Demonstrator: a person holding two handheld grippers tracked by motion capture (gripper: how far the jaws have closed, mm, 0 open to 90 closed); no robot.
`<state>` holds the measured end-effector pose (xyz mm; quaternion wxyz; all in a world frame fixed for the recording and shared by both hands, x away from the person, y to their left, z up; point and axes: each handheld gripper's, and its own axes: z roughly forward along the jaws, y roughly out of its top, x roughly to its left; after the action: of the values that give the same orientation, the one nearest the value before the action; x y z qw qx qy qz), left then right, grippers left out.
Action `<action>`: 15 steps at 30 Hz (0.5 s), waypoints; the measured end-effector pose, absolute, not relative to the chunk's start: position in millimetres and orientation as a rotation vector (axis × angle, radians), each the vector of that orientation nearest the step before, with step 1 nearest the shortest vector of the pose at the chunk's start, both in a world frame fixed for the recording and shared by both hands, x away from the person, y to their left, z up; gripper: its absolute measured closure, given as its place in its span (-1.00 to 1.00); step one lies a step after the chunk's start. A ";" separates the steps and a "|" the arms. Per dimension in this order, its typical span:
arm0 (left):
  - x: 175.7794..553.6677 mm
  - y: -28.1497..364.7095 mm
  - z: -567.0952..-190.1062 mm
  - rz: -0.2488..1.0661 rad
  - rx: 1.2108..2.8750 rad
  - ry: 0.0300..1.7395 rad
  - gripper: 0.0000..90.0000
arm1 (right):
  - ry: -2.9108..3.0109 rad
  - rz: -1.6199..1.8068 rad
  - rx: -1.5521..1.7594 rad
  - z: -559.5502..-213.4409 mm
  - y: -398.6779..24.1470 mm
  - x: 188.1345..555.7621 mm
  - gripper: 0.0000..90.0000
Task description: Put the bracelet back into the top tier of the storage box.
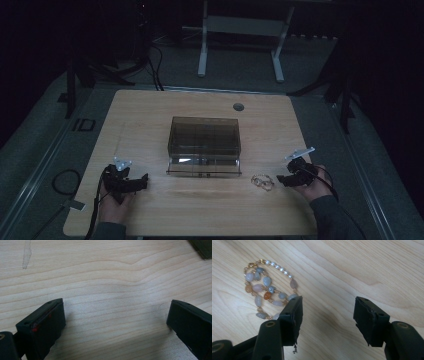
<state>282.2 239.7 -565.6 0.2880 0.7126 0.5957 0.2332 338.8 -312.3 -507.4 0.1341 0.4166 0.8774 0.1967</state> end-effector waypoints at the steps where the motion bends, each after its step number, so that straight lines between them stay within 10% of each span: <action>1: 282.2 239.7 -565.6 0.623 1.903 1.591 -0.95 | 2.551 0.569 1.206 -506.6 -311.1 339.3 -0.12; 15: 282.2 239.7 -565.5 0.623 1.903 1.591 -0.95 | 2.667 0.489 1.106 -501.0 -291.2 341.1 -0.29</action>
<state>282.2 239.7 -565.5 0.2879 0.7127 0.5957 0.2331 341.1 -291.2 -501.0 0.1066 0.3755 0.9056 0.1660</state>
